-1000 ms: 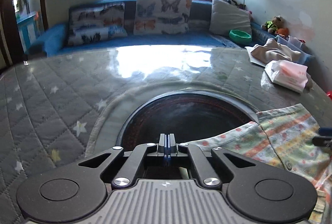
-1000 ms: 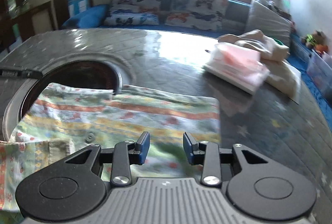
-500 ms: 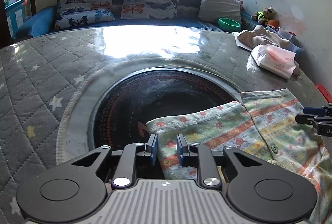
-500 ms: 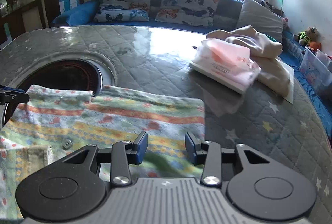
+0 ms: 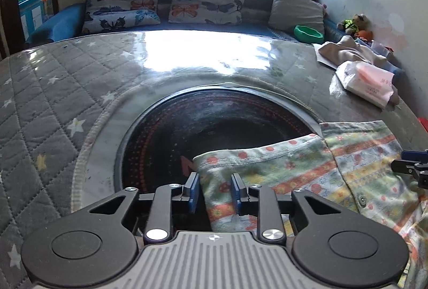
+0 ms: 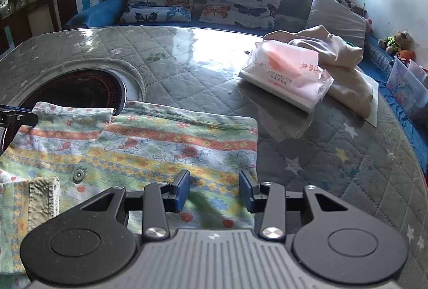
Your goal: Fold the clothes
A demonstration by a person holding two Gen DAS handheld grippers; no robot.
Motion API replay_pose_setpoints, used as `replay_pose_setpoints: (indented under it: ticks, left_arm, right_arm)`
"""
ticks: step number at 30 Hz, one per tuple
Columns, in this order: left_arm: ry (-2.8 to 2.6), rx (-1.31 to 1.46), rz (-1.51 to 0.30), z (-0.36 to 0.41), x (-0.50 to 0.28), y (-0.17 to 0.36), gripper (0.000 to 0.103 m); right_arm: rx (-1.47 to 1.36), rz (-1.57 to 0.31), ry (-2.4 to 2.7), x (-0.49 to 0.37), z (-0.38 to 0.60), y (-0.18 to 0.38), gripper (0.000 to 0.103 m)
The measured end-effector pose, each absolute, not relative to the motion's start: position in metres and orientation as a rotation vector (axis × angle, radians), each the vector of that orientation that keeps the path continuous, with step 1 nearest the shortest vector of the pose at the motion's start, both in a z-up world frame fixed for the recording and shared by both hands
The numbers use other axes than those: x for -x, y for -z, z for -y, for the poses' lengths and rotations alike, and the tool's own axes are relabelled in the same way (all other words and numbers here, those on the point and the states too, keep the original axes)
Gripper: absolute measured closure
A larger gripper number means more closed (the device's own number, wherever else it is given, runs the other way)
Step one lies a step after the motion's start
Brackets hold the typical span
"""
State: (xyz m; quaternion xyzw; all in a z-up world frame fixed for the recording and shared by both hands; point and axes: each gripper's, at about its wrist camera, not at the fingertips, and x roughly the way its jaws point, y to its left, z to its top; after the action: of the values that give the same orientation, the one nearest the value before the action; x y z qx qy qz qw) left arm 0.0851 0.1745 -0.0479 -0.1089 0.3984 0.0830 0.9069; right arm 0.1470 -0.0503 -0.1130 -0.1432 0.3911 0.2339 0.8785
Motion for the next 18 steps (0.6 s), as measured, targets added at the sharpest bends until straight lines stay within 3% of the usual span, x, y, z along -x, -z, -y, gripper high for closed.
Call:
replay_pose_setpoints:
  ticks: [4, 18]
  left_arm:
    - [-0.18, 0.23, -0.798, -0.176, -0.084, 0.047, 0.101]
    - [-0.353, 0.156, -0.774, -0.231, -0.085, 0.041, 0.102]
  right_arm:
    - [0.301, -0.82, -0.491, -0.147, 0.049, 0.113, 0.062]
    - [0.352, -0.811, -0.614, -0.138, 0.001, 0.117, 0.059]
